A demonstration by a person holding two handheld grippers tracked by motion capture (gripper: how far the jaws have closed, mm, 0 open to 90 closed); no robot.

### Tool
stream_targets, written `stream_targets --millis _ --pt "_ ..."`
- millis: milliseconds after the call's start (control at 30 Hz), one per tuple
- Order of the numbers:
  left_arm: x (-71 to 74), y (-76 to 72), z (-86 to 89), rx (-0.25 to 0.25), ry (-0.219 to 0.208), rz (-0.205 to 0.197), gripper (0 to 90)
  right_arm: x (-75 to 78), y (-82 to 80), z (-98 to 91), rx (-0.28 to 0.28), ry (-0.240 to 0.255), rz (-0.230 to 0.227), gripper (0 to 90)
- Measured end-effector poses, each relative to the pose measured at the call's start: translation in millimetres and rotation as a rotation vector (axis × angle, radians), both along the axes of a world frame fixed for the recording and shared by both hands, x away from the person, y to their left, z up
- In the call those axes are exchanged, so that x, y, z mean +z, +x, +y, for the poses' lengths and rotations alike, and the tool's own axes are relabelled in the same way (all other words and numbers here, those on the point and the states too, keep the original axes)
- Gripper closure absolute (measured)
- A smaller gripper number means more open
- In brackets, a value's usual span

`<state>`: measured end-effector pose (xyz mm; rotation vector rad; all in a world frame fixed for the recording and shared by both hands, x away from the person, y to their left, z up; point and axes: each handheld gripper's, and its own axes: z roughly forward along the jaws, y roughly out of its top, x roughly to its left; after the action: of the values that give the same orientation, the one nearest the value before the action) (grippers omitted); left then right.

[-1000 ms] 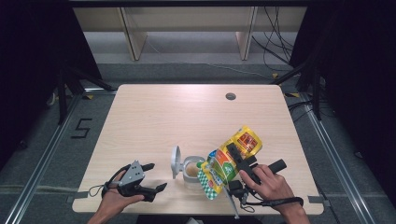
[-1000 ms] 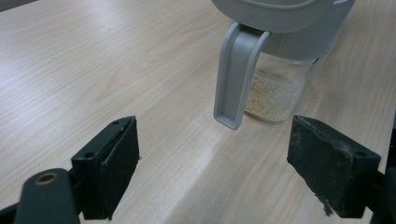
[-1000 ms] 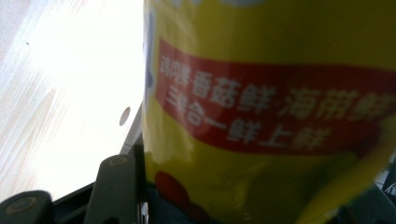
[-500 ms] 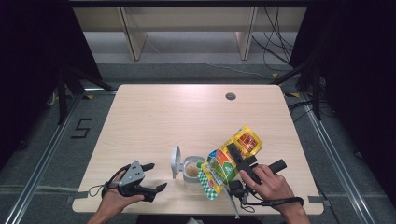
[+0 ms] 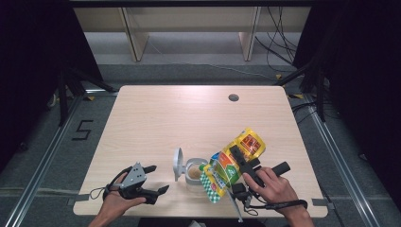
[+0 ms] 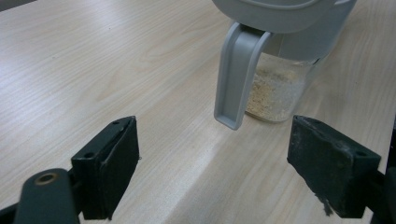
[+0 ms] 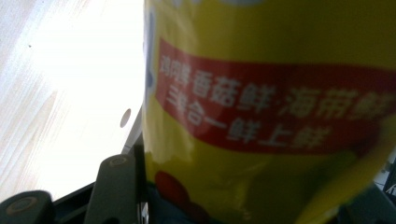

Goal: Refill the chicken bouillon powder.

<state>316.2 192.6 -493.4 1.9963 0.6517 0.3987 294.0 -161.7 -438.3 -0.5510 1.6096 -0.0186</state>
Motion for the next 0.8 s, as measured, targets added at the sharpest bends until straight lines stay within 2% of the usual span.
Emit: stream_targets --millis 33,67,100,200,267,300,333,400,600,667,700,767,800 --pt "-0.2 -0.5 -0.6 0.003 -0.011 0.003 16.3 1.7 -0.1 1.8 0.018 -0.021 -0.008 46.7" --pt "-0.1 -1.7 -0.6 0.017 -0.009 0.008 16.3 0.0 -1.8 1.0 -0.002 -0.004 0.003 46.7" --pt "0.2 -0.6 0.0 0.007 -0.001 -0.002 16.3 -0.4 -2.1 1.4 -0.001 -0.004 0.014 46.7" --pt "-0.2 -0.1 0.0 0.000 -0.001 0.000 16.3 0.7 -4.6 4.2 0.009 -0.013 0.008 46.7" --pt "-0.3 -0.1 0.0 -0.002 0.001 -0.001 16.3 0.1 -5.7 4.5 0.013 0.004 0.007 46.7" --pt "-0.2 -0.2 -0.1 0.000 0.001 0.000 16.3 2.3 -5.7 6.3 0.023 -0.024 -0.001 46.7" --pt "-0.5 -1.4 -1.1 0.014 -0.015 0.011 16.3 -1.6 -6.8 4.0 -0.010 0.031 0.020 46.7" --pt "-0.1 -1.2 -0.4 0.009 -0.006 0.006 16.3 2.5 -5.9 6.0 0.019 -0.020 0.007 46.7" --pt "0.1 -1.1 -0.2 0.010 -0.002 0.003 16.3 3.1 -3.8 -1.2 0.005 -0.006 0.006 47.8" --pt "-0.2 -0.1 0.1 0.001 -0.002 0.002 16.3 4.4 -4.4 -2.5 0.000 -0.018 -0.004 47.9" --pt "-0.3 -0.1 0.0 0.001 0.000 0.001 16.3 3.8 -5.2 -3.7 -0.006 -0.006 0.000 47.9" --pt "-0.3 0.1 0.5 0.000 0.007 -0.002 16.3 5.7 -5.6 -3.5 0.018 -0.027 -0.005 47.9" --pt "-0.3 -0.1 0.2 0.003 0.001 0.002 16.3 3.6 -6.0 -4.5 0.006 -0.001 0.005 47.9"
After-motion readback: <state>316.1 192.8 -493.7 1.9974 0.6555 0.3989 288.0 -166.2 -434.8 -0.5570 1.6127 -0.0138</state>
